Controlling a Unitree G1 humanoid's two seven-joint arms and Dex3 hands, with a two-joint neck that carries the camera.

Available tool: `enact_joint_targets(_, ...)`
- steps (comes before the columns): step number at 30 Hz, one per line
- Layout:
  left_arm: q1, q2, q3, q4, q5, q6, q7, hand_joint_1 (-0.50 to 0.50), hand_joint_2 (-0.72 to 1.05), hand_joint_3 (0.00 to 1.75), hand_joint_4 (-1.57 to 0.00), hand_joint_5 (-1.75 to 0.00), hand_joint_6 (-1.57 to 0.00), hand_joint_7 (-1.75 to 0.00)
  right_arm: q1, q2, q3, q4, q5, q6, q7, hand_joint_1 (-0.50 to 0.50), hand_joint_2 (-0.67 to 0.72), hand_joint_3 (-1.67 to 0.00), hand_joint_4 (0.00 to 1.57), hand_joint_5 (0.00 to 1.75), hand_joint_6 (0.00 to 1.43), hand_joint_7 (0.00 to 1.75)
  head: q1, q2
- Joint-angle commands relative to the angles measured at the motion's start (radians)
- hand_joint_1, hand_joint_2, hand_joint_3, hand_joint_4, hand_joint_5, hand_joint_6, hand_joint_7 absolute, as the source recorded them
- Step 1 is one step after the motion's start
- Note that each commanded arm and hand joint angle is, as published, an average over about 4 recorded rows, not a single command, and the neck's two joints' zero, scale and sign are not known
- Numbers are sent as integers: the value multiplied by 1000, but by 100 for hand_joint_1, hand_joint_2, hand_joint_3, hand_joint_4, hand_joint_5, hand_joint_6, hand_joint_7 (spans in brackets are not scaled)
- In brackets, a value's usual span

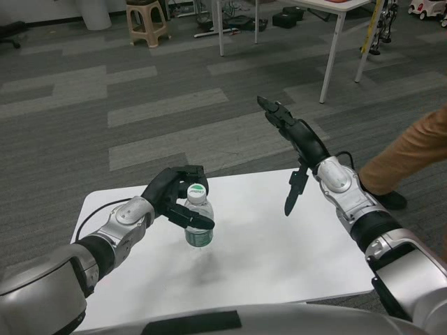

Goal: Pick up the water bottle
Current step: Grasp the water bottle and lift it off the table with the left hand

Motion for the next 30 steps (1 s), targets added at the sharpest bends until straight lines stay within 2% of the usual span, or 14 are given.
enact_joint_targets(1,10,25,113,-69,90,-17,10,21,52,44,-157,-175,-136,-168,-12,-4,-9,1,5,-4,-6,-49,60,0,0,0,0,0,0,4)
enact_joint_targets(5,18,38,182,-136,134,-16,12,21,52,52,-157,-175,-136,-168,-13,-4,-9,2,5,-4,-6,-50,61,0,0,0,0,0,-1,9)
enact_joint_targets(18,26,68,223,-304,141,25,15,21,52,55,-157,-175,-134,-168,-16,-6,-8,5,5,-4,-6,-46,60,0,0,0,0,0,5,22)
enact_joint_targets(21,27,70,225,-324,142,28,15,21,52,61,-157,-175,-134,-168,-18,-6,-8,5,4,-4,-6,-46,60,0,0,0,0,0,4,24)
enact_joint_targets(30,51,75,269,-385,168,30,18,21,52,61,-157,-175,-134,-168,-18,-6,-8,5,5,-4,-6,-47,60,0,0,0,0,0,5,28)
